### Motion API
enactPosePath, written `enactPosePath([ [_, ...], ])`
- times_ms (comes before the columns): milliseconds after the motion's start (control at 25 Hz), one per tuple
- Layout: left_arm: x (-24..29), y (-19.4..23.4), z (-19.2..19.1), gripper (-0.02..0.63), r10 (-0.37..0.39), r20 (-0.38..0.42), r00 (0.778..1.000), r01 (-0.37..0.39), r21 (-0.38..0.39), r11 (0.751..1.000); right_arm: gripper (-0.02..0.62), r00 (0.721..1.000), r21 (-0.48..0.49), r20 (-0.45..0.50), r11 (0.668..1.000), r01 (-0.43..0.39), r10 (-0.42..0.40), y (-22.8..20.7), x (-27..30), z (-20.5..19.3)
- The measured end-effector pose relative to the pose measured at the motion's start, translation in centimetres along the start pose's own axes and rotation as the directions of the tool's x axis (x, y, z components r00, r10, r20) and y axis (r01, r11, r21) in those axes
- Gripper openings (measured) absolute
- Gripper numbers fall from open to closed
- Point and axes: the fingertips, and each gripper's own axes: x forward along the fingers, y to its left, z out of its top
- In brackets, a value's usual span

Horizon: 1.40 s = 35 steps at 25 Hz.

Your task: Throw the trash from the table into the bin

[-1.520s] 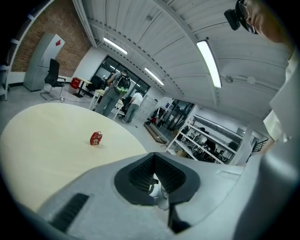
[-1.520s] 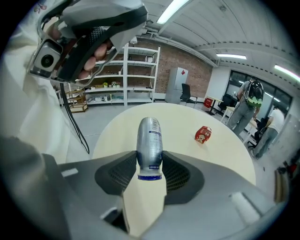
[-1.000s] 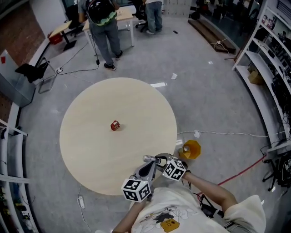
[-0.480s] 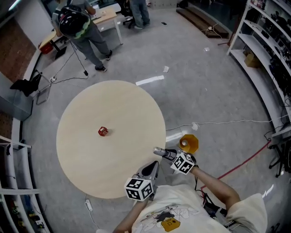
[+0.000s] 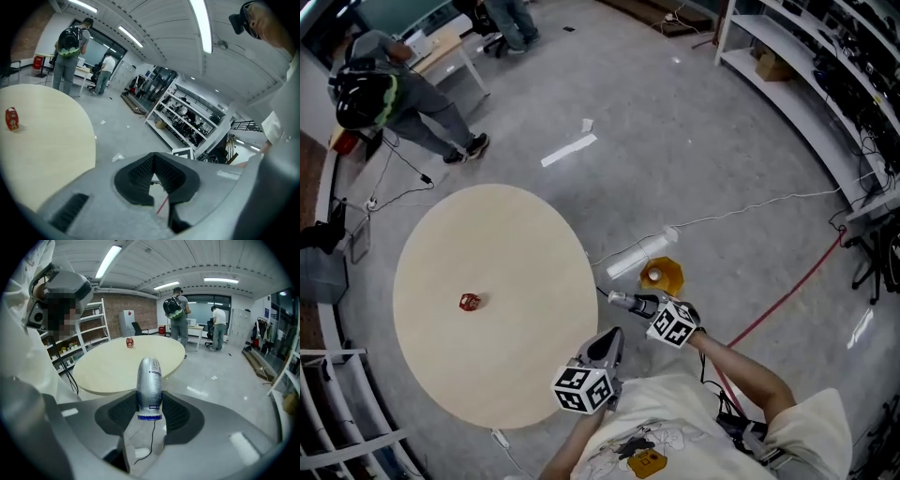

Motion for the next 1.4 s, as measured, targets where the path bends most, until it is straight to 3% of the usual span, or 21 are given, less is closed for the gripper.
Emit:
enactPosePath([
  [240, 5.3, -2.1, -0.9, 0.003, 0.021, -0.051, 0.998, -0.022, -0.011, 1.0, 0.178, 0.999, 0.074, -0.036, 0.997, 0.009, -0.006, -3.5, -1.8, -5.8],
  [480, 9.8, -1.0, -1.9, 0.003, 0.084, -0.112, 0.99, -0.088, -0.03, 0.996, 0.179, 0.997, 0.15, -0.077, 0.989, 0.016, -0.005, -7.1, -0.6, -11.2],
  [720, 13.6, 1.9, -4.4, 0.003, 0.12, -0.181, 0.976, -0.141, -0.112, 0.984, 0.178, 0.991, 0.221, -0.129, 0.975, 0.009, 0.021, -10.0, 2.7, -16.8],
  [1160, 21.5, 8.5, -10.9, 0.003, 0.131, -0.316, 0.94, -0.18, -0.132, 0.975, 0.179, 0.972, 0.288, -0.23, 0.957, 0.023, 0.046, -14.2, 10.4, -28.4],
  [1400, 24.7, 12.8, -15.5, 0.003, 0.126, -0.368, 0.921, -0.189, -0.141, 0.972, 0.178, 0.957, 0.276, -0.284, 0.961, 0.027, 0.055, -15.1, 14.7, -34.1],
])
